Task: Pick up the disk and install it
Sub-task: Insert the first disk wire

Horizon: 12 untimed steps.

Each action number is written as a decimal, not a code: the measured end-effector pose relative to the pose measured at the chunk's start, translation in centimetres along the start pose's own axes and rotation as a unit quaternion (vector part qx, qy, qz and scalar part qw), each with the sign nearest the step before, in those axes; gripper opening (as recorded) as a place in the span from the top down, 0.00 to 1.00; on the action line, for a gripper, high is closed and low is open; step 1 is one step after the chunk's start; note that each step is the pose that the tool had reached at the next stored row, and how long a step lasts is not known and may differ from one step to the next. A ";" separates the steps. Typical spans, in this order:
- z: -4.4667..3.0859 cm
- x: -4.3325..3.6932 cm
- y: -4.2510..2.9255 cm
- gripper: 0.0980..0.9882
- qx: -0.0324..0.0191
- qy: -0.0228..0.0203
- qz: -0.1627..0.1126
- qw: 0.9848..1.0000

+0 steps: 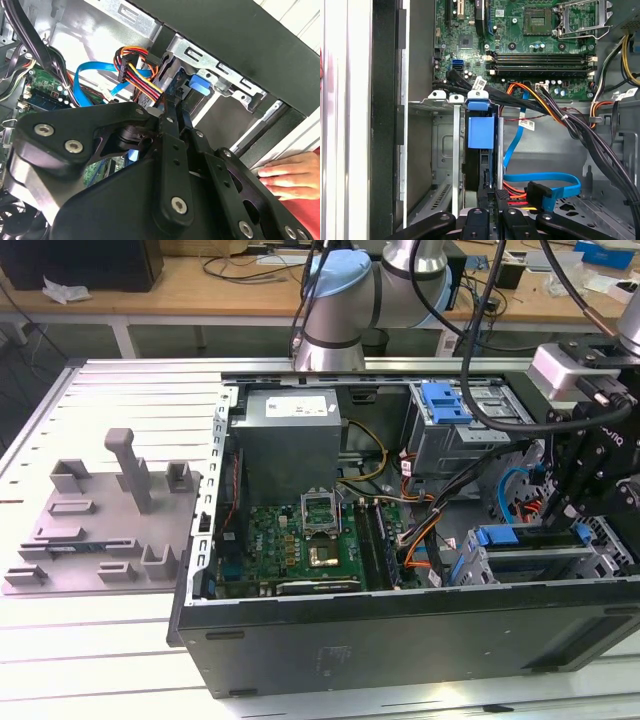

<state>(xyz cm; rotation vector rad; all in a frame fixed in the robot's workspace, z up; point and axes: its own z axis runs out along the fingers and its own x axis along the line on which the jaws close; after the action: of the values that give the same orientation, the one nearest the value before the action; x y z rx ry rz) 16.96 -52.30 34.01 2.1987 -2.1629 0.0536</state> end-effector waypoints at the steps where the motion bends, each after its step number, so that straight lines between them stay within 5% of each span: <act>1: 0.01 0.00 0.00 0.92 0.000 0.000 0.000 1.000; 12: -0.51 0.06 0.01 0.92 0.000 0.000 0.000 1.000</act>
<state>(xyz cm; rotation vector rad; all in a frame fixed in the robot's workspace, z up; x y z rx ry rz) 16.96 -52.32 34.52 2.1975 -2.1635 0.0542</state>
